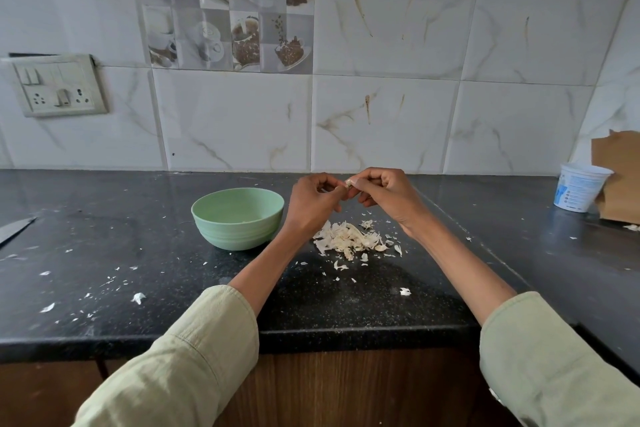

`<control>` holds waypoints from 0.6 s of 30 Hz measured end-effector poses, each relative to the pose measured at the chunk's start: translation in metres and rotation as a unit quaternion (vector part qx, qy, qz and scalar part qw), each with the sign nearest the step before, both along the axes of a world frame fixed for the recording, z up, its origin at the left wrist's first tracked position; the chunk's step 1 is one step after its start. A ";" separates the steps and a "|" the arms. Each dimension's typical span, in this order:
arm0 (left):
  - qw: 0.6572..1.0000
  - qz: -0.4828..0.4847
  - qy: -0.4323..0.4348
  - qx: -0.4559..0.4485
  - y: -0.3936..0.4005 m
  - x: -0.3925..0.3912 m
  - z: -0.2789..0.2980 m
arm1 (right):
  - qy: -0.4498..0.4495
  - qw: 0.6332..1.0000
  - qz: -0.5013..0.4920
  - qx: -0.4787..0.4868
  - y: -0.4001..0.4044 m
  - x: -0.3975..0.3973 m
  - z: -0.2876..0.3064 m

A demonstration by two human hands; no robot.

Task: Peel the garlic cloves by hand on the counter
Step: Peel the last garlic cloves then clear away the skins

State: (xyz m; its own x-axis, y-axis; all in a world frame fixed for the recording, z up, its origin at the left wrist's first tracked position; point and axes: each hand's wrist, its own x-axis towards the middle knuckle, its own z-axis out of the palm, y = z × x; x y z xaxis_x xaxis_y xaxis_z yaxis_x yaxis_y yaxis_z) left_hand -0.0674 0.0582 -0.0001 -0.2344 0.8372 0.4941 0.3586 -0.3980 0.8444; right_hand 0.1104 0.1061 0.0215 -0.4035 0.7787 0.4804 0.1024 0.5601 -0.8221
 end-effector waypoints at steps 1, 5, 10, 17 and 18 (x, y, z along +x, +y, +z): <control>1.000 -0.002 0.007 0.001 0.000 0.001 0.000 | -0.001 1.000 -0.007 0.004 0.000 0.000 0.000; 1.000 0.011 0.021 0.006 -0.001 0.002 0.000 | 0.002 1.000 -0.020 0.010 0.001 0.000 0.000; 0.997 0.039 0.059 0.042 -0.001 -0.002 -0.001 | 0.004 1.000 -0.011 0.002 0.001 0.002 0.001; 0.997 0.016 0.054 0.057 -0.006 0.000 0.004 | -0.005 1.000 0.011 -0.024 0.003 0.001 0.000; 0.997 0.014 0.053 0.054 -0.006 0.001 0.004 | -0.008 1.000 0.011 -0.027 0.004 0.001 -0.001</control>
